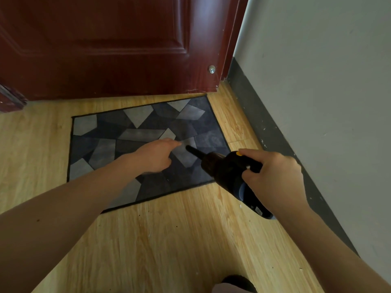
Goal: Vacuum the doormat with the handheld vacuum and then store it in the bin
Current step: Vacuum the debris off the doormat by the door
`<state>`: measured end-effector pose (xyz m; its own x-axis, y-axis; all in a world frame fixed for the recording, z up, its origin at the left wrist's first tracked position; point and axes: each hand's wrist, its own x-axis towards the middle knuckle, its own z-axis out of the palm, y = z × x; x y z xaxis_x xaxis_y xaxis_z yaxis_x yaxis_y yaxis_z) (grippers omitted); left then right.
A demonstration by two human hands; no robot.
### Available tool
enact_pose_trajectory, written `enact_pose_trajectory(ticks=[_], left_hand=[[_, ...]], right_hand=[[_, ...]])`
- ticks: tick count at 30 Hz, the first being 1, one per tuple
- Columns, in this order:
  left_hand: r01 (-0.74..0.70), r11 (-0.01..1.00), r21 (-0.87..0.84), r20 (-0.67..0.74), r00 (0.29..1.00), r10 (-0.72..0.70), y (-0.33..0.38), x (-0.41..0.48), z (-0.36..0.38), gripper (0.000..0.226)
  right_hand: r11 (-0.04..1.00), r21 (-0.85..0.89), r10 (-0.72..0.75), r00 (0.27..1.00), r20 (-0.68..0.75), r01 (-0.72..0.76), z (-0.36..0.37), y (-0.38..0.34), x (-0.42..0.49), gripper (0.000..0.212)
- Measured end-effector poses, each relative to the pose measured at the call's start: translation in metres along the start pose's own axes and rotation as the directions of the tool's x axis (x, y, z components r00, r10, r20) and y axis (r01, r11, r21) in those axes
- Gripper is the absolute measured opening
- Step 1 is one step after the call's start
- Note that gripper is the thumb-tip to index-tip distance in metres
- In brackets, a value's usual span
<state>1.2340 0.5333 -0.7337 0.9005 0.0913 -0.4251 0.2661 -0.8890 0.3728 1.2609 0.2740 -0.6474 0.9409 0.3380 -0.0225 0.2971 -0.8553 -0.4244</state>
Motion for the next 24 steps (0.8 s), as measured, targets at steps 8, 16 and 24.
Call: enact_pose_trajectory(ticks=[8, 16, 24], left_hand=[[-0.034, 0.999, 0.019, -0.074, 0.997, 0.035, 0.013, 0.011, -0.02, 0.06], [0.07, 0.997, -0.028, -0.112, 0.991, -0.073, -0.024, 0.001, -0.016, 0.065], [0.271, 0.949, -0.162, -0.211, 0.93, -0.301, -0.083, -0.034, -0.015, 0.065]], right_hand=[[0.999, 0.002, -0.038, 0.999, 0.03, 0.038, 0.008, -0.024, 0.022, 0.043], [0.992, 0.045, -0.121, 0.987, 0.109, 0.117, 0.014, -0.05, 0.026, 0.042], [0.97, 0.133, -0.223, 0.961, 0.165, 0.202, 0.03, -0.088, 0.023, 0.037]])
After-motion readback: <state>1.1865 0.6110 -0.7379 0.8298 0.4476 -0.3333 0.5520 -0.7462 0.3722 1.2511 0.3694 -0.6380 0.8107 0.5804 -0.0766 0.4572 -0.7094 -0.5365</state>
